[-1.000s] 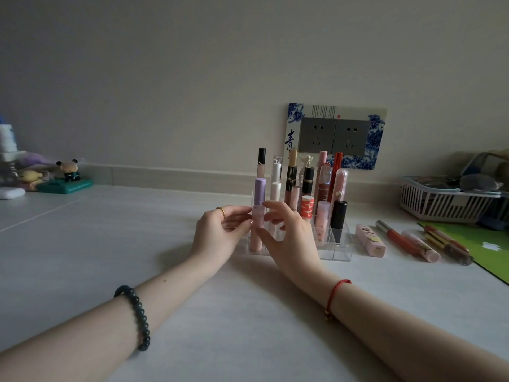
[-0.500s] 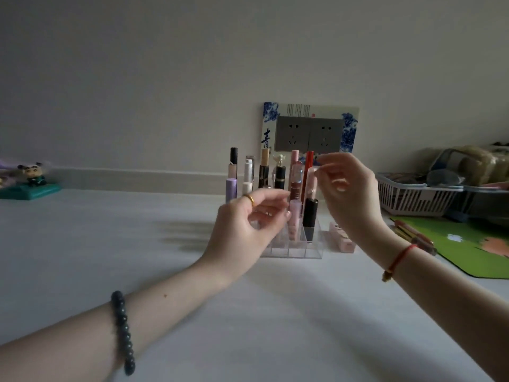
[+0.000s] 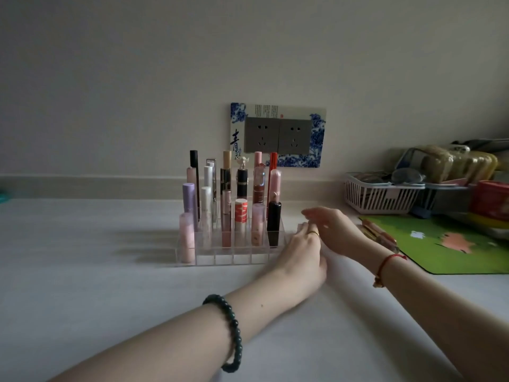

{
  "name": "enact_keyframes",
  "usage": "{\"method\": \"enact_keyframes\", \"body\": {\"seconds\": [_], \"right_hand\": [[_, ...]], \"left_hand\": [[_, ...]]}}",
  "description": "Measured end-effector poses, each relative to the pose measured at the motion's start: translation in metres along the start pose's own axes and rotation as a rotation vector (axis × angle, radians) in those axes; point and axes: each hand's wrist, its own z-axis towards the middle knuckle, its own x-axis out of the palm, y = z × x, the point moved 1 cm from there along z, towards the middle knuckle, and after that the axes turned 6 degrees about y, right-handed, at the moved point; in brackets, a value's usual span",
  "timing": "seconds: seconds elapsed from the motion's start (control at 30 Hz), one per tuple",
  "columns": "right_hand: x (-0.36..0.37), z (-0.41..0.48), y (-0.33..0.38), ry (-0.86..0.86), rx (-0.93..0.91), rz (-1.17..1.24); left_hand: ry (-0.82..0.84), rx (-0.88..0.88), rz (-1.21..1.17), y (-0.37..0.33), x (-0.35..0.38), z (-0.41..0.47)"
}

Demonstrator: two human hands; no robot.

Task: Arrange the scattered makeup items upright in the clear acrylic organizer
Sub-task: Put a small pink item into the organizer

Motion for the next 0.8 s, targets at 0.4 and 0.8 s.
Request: {"method": "enact_keyframes", "body": {"seconds": [0.4,0.8], "right_hand": [[0.006,-0.005,0.000,0.026,0.102,0.206],[-0.039,-0.036,0.042,-0.068,0.002,0.770]], "left_hand": [[0.013,-0.128,0.010,0.006,0.009,0.006],[-0.216,0.127,-0.379,-0.007,-0.033,-0.015]]}}
